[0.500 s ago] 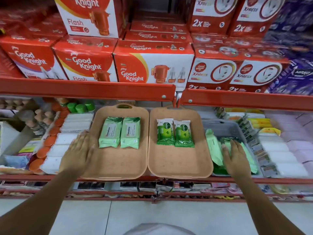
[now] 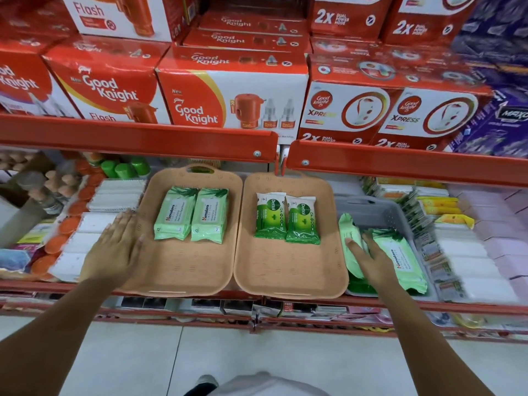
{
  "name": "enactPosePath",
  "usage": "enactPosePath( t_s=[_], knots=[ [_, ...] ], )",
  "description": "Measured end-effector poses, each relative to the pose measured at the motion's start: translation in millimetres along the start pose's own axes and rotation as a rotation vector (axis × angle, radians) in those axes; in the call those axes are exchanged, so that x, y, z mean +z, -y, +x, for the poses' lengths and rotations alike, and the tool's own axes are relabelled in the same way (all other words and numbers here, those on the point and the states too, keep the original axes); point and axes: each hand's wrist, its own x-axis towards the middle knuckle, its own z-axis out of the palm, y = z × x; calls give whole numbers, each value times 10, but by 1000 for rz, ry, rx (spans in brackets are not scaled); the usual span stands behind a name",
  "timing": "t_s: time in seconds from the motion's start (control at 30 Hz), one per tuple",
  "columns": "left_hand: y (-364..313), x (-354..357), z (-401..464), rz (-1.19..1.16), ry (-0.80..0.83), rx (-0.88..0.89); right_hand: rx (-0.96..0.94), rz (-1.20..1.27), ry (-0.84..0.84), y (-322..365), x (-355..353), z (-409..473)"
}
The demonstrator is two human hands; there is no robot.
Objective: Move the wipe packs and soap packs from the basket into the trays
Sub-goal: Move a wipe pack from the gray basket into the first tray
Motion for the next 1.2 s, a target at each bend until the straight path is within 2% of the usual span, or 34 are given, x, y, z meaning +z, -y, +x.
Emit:
enactPosePath(
  t_s=[0.17,0.3,0.4,0.53,0.63,0.73,0.97,1.1,1.2],
  knots=[
    [-30,10,-30,0,-4,-9,-10,23,-71,51,-38,-34],
    [-71,20,-54,-8,-2,-9,-168,40,-168,275,20,-214],
    [-89,39,-80,-15,0,-18,-318,-39,-183,534,192,-396],
    [-131,34,-64,-27,3,-3,-541,-280,-78,942,640,-726],
    [-134,61,-43,-24,12,8,-612,-288,94,1263,1148,-943],
    [-103,62,-22,-26,18,5,-669,-381,167,1558,1685,-1035],
    [-24,76,-1,-27,13,9,-586,-616,305,1787,2627,-1100],
    [18,55,-2,-46,-20,-2,-620,-755,359,1770,2810,-1181],
    [48,36,-6,-57,-20,2,-654,-757,375,1773,2801,-1154]
  ],
)
